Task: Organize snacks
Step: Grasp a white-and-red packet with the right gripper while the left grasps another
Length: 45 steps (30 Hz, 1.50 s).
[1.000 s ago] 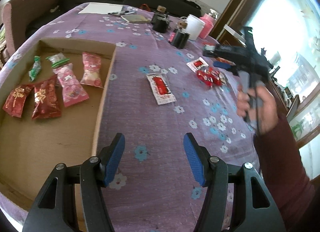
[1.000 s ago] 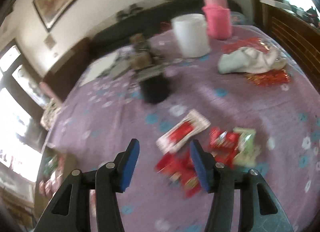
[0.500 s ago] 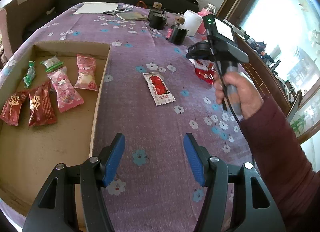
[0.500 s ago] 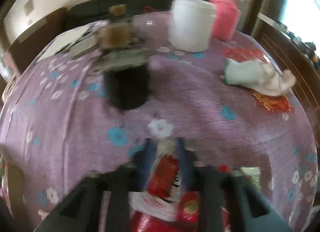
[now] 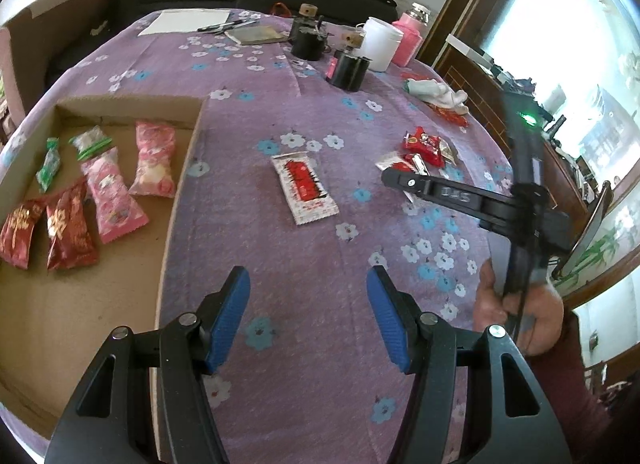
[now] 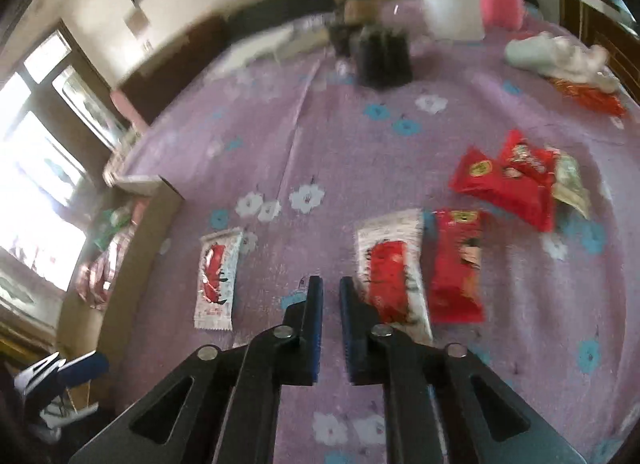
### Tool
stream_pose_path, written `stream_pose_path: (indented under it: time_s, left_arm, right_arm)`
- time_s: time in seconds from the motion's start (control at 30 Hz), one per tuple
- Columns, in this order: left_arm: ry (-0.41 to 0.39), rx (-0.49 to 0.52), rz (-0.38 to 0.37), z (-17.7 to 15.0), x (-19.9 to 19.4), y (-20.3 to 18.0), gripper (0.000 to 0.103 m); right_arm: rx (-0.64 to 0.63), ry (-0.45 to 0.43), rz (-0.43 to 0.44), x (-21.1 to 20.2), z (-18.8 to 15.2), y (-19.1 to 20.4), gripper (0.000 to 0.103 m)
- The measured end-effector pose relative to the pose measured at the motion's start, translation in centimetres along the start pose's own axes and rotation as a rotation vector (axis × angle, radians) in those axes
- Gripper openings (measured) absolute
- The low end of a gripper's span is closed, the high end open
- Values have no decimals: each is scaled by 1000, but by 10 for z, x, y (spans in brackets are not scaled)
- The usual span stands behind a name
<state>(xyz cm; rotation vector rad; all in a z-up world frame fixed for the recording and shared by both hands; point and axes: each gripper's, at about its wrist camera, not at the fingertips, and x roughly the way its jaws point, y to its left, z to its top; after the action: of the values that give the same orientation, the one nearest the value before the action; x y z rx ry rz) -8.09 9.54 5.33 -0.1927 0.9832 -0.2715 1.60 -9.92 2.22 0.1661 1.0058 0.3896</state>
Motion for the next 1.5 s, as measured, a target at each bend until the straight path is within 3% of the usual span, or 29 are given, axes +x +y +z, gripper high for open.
stream_pose_path:
  time_s: [0.03,0.1,0.13,0.27,0.57,0.63,0.7,0.77,1.1,1.17,1.2,1.5]
  left_arm:
    - [-1,4,0,3,2,-4,60]
    - [-4,12,12,5,5,-9,60]
    - [-4,15,16,6,6,-12,60]
    - [10,19,27,8,16,-19,60]
    - [55,40,86,32,54,-22,59]
    - [56,42,110,39,61,-20,59]
    - [59,37,121,43,67,-16,59]
    - [59,36,142,49,74,-13,59]
    - [47,159,240,61,111,-31,59]
    - [23,161,240,61,110,-31,47]
    - [12,164,241,62,109,-31,27]
    - [-8,121,148,56,86,-27,27]
  right_arm:
    - [11,-32,16,-7,-3,-3,29]
    - [56,-109,28,-21,-4,-19,51]
    - [65,-138,34,-24,-3,-23,54]
    - [71,-184,5,-30,3,-35,56]
    - [-110,-177,-163,-8,7,-14,58]
    - [-169,-165,-204,-6,1,-4,54]
    - [-201,-116,-193,1,-3,2,30]
    - [-212,-79,-212,7,-5,5,24]
    - [-109,-83,-146,1,-4,-10,23]
    - [-111,-86,-152,1,-5,-8,23]
    - [-110,-89,-153,1,-5,-8,22]
    - [-76,-113,-106,-5,-2,-11,19]
